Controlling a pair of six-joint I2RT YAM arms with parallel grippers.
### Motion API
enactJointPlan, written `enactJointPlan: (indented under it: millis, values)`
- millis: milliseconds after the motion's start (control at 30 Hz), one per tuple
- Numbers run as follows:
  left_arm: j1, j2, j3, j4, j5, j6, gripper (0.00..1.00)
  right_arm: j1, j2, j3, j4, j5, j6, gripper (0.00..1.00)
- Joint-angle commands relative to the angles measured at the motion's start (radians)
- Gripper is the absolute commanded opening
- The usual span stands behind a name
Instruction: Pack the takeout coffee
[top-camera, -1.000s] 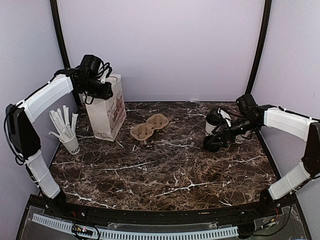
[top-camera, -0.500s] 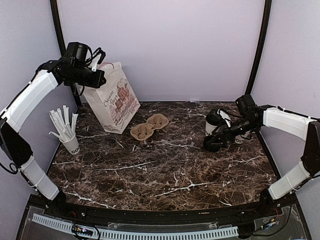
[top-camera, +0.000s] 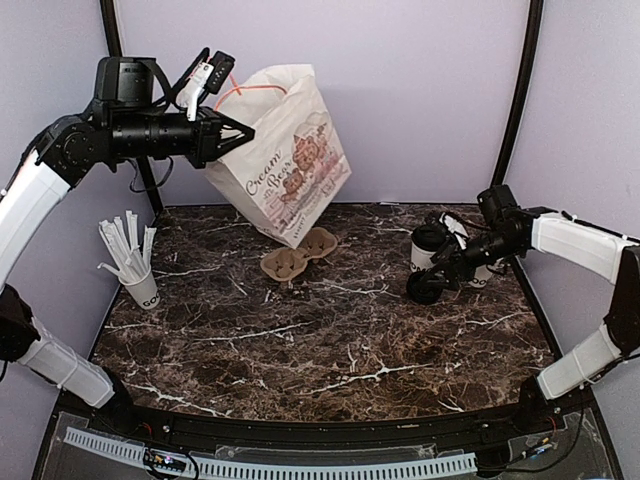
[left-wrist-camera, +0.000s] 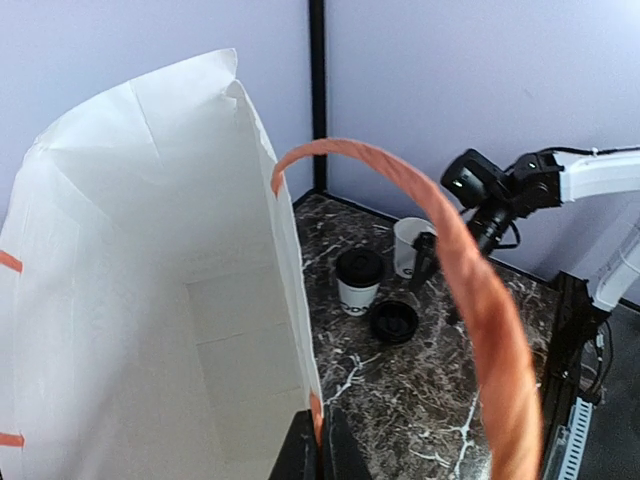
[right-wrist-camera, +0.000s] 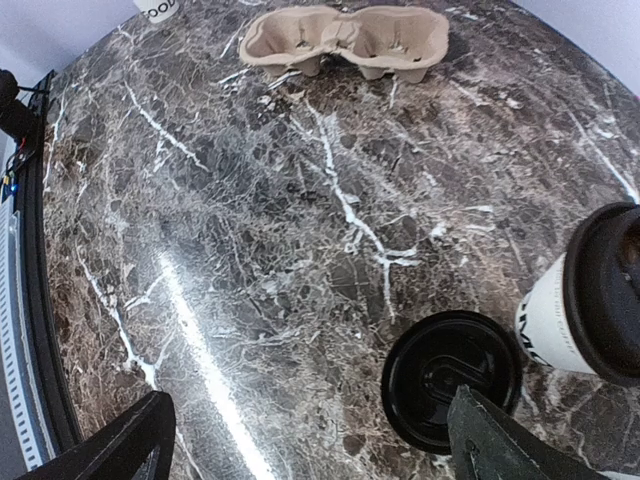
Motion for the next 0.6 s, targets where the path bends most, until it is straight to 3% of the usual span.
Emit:
enactJointPlan:
  millis: [0, 300, 567]
  values:
    - [-0.115, 0.017, -0.009, 0.007, 0.036, 0.040, 0.00, -0.050, -0.072, 0.061, -0.012, -0.010, 0.017, 0.96]
    - [-0.250, 0.124, -0.002, -0.071, 0.055, 0.132, 0.00, -0.153, -0.217, 0.047, -0.051, -0.033, 0.027, 0.98]
    - [-0.337, 0.180, -0.017, -0.132, -0.024, 0.248, 0.00, -0.176, -0.315, -0.036, -0.064, 0.024, 0.035, 0.98]
